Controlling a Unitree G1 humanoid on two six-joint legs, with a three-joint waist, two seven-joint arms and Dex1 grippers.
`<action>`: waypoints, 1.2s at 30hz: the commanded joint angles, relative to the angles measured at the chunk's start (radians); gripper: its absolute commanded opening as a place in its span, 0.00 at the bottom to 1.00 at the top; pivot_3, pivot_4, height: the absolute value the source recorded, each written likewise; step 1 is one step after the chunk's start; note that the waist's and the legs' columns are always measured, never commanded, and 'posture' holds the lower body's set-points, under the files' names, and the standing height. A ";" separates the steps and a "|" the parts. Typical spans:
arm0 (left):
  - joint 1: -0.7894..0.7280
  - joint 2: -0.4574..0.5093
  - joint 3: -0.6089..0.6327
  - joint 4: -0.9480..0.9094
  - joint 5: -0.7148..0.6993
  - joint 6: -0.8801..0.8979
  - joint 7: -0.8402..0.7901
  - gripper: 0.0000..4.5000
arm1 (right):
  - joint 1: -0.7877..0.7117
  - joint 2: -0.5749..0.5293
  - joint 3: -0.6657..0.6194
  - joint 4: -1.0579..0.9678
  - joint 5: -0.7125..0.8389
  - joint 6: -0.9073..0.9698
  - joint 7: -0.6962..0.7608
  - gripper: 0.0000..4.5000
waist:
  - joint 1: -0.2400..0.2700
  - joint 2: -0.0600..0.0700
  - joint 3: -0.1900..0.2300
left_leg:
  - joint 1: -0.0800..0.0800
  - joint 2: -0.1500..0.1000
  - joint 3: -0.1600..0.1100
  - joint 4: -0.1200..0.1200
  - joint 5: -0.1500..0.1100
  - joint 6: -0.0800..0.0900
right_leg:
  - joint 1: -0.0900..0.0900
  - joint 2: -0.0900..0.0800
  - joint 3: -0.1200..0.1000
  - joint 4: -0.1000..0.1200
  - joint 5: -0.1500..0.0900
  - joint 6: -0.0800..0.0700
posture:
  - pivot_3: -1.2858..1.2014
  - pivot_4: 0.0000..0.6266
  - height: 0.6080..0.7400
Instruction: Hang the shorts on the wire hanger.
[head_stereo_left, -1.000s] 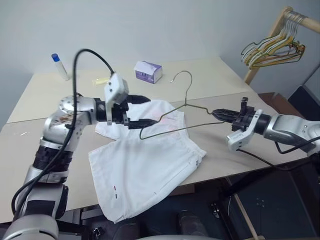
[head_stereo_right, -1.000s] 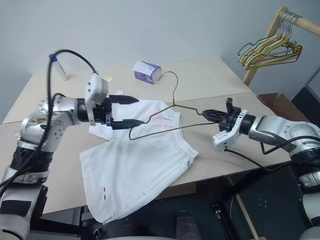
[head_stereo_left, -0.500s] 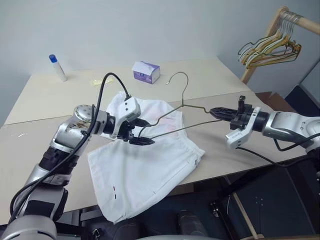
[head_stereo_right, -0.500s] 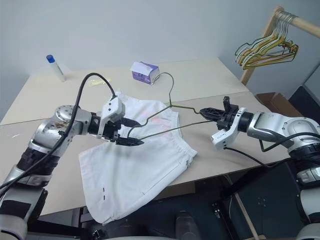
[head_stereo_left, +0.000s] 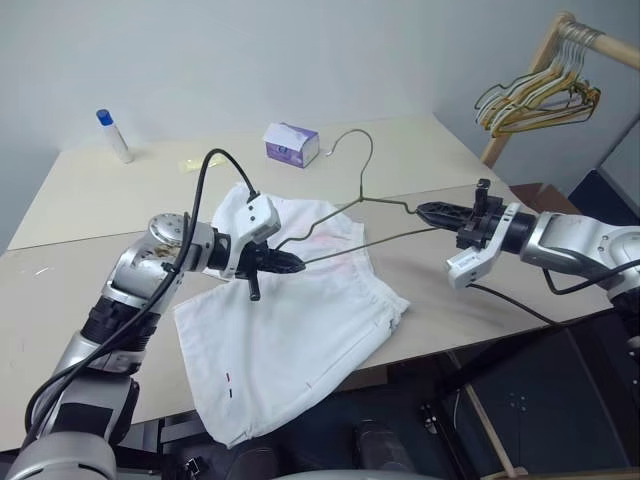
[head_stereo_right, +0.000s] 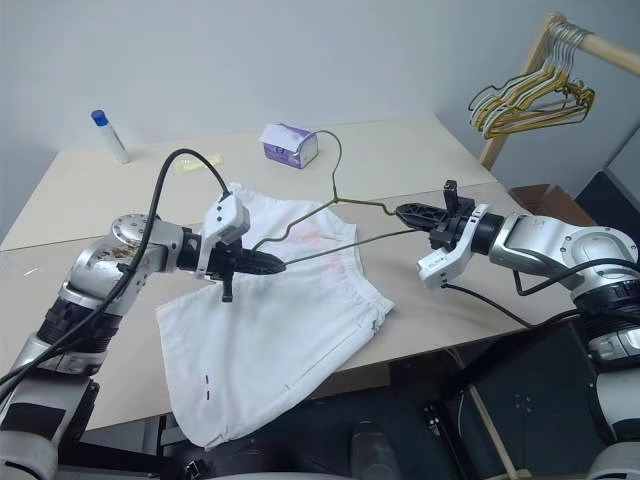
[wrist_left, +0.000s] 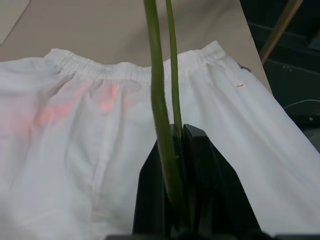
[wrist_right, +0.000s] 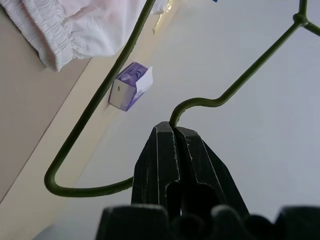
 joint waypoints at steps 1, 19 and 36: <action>-0.013 -0.004 0.016 -0.015 0.001 -0.027 -0.011 0.00 | -0.024 -0.005 -0.052 -0.016 0.038 0.002 -0.018 0.12 | -0.001 0.000 0.000 | 0.000 0.000 0.000 0.000 0.000 0.000 | 0.000 0.000 0.000 0.000 0.000 0.000 | 0.49 0.00 1.00; 0.028 0.059 0.031 0.085 0.187 -0.449 0.001 0.00 | 0.188 -0.157 -0.129 -0.434 1.488 0.782 1.050 0.99 | 0.013 0.001 -0.001 | 0.001 0.003 -0.001 0.001 -0.001 0.002 | 0.003 -0.001 -0.001 -0.001 0.002 0.000 | 0.50 0.00 1.00; 0.031 0.043 0.061 0.056 0.150 -0.508 -0.044 0.00 | -0.049 0.077 -0.006 -0.359 1.189 1.373 1.240 0.99 | 0.082 0.003 -0.003 | -0.005 0.001 0.002 0.004 -0.002 0.003 | -0.003 -0.001 -0.004 0.000 0.003 0.000 | 0.52 0.00 1.00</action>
